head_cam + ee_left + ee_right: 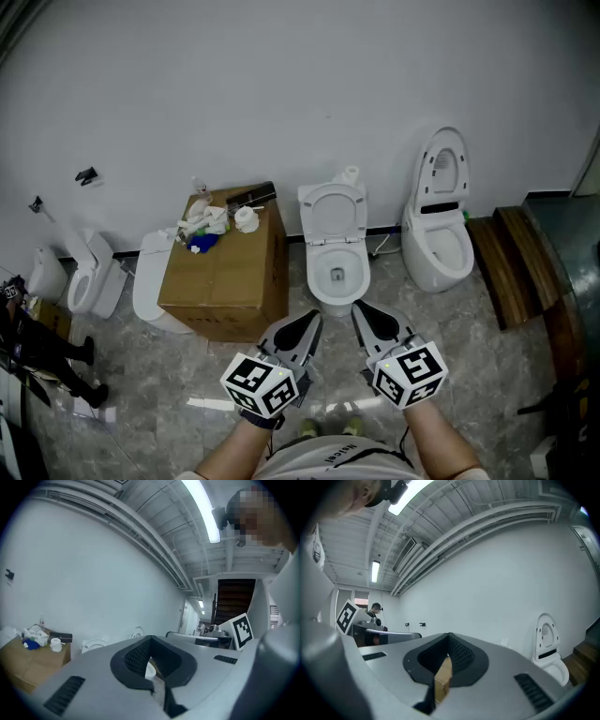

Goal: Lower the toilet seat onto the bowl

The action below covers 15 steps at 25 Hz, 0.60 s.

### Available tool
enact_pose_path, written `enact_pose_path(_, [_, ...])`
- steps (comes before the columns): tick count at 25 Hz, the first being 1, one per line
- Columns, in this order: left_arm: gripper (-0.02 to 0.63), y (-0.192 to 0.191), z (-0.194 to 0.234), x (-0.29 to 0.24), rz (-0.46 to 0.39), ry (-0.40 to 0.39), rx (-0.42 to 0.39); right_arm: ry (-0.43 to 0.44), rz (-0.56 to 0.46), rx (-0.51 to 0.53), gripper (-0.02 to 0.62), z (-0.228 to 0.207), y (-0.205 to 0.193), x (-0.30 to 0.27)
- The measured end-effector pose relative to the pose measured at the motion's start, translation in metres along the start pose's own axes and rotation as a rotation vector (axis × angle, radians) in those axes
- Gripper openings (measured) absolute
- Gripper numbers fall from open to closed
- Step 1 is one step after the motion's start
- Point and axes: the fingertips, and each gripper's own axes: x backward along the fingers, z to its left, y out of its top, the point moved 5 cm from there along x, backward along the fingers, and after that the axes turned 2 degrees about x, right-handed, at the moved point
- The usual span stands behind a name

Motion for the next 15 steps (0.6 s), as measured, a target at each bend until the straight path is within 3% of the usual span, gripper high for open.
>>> enact_pose_path(7, [0.009,-0.004,-0.009,-0.008,0.008,0.007,-0.019,-0.006,0.001,0.014,0.014,-0.008,0.0,0.011])
enact_pose_path(15, [0.009,-0.003,-0.005,-0.015,0.002,0.039,-0.042,-0.004,-0.034,-0.085,0.015,-0.033,0.002,0.023])
